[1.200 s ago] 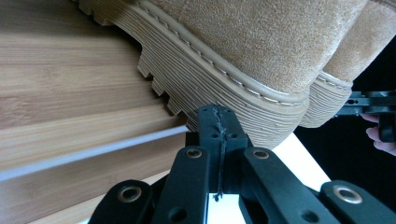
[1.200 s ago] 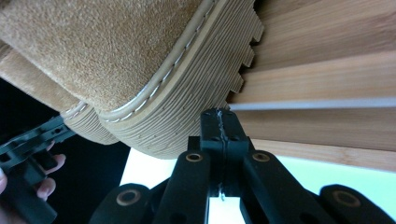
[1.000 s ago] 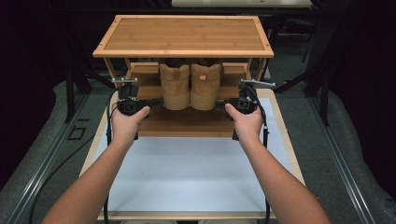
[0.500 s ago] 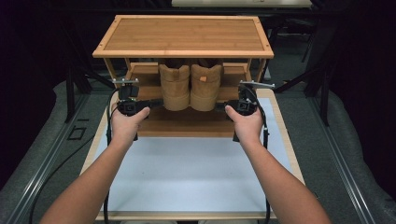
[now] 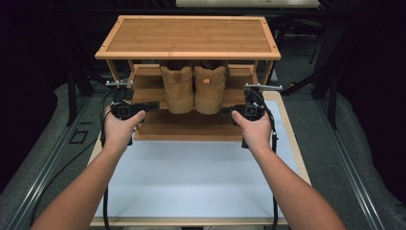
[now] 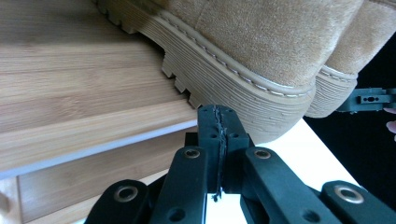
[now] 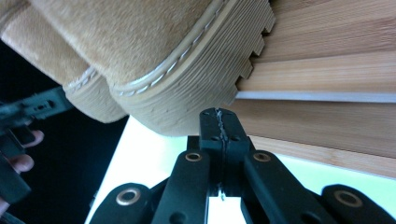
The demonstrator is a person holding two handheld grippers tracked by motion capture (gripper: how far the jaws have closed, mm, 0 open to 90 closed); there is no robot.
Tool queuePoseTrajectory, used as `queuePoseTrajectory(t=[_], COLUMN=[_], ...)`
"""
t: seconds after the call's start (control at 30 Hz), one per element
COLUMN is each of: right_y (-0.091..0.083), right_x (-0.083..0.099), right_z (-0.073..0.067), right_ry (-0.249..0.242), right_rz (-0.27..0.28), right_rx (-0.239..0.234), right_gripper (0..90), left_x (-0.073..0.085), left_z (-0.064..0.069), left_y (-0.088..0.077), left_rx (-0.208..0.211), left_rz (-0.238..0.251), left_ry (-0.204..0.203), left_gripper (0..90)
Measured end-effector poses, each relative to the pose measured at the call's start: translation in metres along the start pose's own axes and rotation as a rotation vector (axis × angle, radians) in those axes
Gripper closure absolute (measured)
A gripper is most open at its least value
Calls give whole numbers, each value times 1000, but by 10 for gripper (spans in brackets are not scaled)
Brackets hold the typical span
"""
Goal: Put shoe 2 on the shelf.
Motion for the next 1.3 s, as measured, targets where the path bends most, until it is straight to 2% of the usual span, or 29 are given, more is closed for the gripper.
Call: queuePoseTrajectory(t=[0.07,0.1,0.17,0.23,0.33,0.4,0.43,0.5,0.57,0.6,0.73,0.8,0.9,1.0,1.03,1.13,1.23,1.3], right_y=[-5,-9,-17,-32,-41,-51,-55,-62,-69,-71,-80,-84,-86,-86,-85,-85,-84,-81], right_x=[1,1,3,9,14,19,22,29,42,46,68,81,98,115,119,128,137,138], right_z=[0,2,3,8,13,21,24,34,46,51,69,80,96,116,121,137,153,162], right_ry=[-27,-46,-60,-75,-86,-94,-87,-85,-66,-63,-57,-73,-82,-92,-99,-150,-226,-249], right_rz=[4,-2,6,4,10,11,17,29,12,23,27,31,42,45,64,90,61,77], right_rx=[0,20,11,17,15,36,18,43,33,43,50,60,82,124,138,195,259,293], right_gripper=[900,898,888,878,874,869,866,863,848,842,818,788,728,632,601,518,458,428], left_x=[2,3,8,15,31,44,51,67,84,92,114,124,140,152,157,171,186,192], left_z=[-1,-2,-5,-8,-15,-21,-24,-30,-36,-39,-48,-52,-62,-73,-77,-88,-101,-110], left_y=[-7,-11,-19,-27,-39,-47,-50,-57,-62,-64,-69,-70,-71,-72,-72,-73,-73,-72], left_rx=[3,6,3,4,0,-13,-20,-27,-36,-44,-62,-67,-84,-101,-107,-111,-133,-154], left_rz=[-1,-2,-9,-17,-38,-44,-46,-51,-60,-61,-64,-62,-67,-71,-74,-83,-97,-107], left_ry=[3,10,25,34,58,73,80,78,71,76,97,102,102,97,99,97,114,118], left_gripper=[879,864,855,839,831,820,817,811,785,778,716,672,587,520,500,447,429,404])
Point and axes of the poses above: each handheld gripper's, and its own axes: y roughly forward along the jaws, x roughly out of its underside, z roughly to its right, the point moved 8 cm from there along y, roughly forward along the jaws, and after that the axes turned 12 degrees about z, right-handed, at the moved point
